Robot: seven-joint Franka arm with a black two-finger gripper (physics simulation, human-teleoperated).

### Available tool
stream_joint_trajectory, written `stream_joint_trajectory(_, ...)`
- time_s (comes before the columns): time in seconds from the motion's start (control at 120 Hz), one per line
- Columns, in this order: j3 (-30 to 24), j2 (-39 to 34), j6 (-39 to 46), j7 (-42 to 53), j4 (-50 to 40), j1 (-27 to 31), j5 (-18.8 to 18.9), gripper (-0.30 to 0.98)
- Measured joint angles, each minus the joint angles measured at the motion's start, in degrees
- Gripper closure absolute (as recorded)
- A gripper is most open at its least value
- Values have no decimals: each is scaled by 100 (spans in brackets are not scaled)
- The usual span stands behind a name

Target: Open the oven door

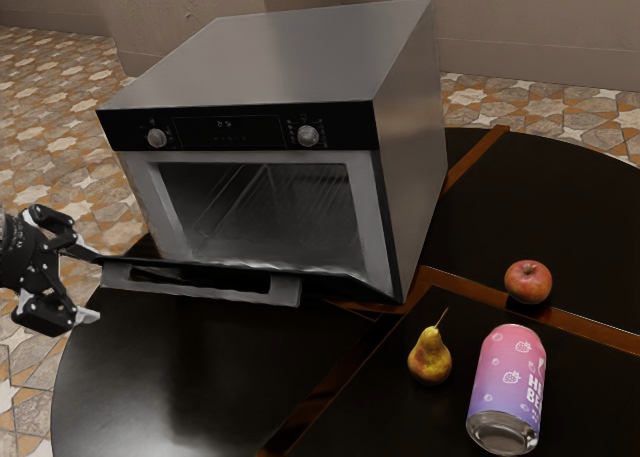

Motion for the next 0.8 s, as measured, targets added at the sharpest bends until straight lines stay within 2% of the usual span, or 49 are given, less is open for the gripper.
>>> stream_joint_trajectory(0.033,-72,93,-21,3,118,-44,-11,1)
stream_joint_trajectory(0.058,-272,372,-141,-4,559,-91,-20,1)
stream_joint_trajectory(0.15,-1344,2055,-1410,-216,3577,-225,-56,1)
stream_joint_trajectory(0.225,-1709,2777,-2315,-438,4485,-636,-62,0)
stream_joint_trajectory(0.258,-1644,2999,-2603,-528,4625,-884,-48,0)
stream_joint_trajectory(0.333,-1064,3388,-3027,-713,4741,-1707,143,0)
stream_joint_trajectory(0.4,-769,3653,-3251,-858,4763,-1994,253,0)
stream_joint_trajectory(0.567,-401,4014,-3296,-1149,4730,-2037,534,0)
stream_joint_trajectory(0.8,-373,4003,-3253,-1447,4545,-1779,592,0)
